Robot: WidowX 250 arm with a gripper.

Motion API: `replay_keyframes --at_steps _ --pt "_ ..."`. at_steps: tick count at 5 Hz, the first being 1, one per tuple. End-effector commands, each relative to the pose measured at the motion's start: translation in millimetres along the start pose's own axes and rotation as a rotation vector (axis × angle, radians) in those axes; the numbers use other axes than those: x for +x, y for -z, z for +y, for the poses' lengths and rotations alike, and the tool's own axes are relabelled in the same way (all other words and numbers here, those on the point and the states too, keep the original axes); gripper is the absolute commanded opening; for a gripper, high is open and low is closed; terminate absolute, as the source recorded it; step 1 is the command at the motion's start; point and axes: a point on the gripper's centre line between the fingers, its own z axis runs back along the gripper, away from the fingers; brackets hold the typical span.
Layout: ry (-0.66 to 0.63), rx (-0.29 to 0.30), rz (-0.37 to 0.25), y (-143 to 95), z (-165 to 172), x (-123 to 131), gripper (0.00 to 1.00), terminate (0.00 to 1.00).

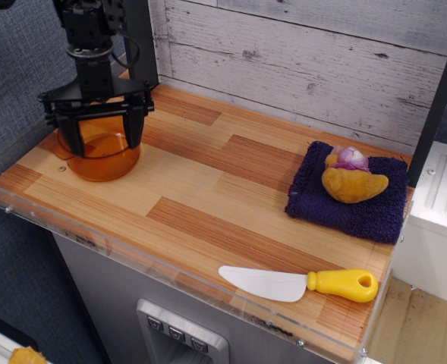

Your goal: Place the yellow cup to the left of the purple cloth.

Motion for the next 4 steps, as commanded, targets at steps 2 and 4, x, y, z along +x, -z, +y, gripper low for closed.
replay_keyframes --at_steps 2,4 --pt "-0.028 0.027 -0.002 19.7 11.9 9.8 1.0 0.0" --pt "-0.024 -0.003 -0.026 12.1 8.9 6.8 1.0 0.0"
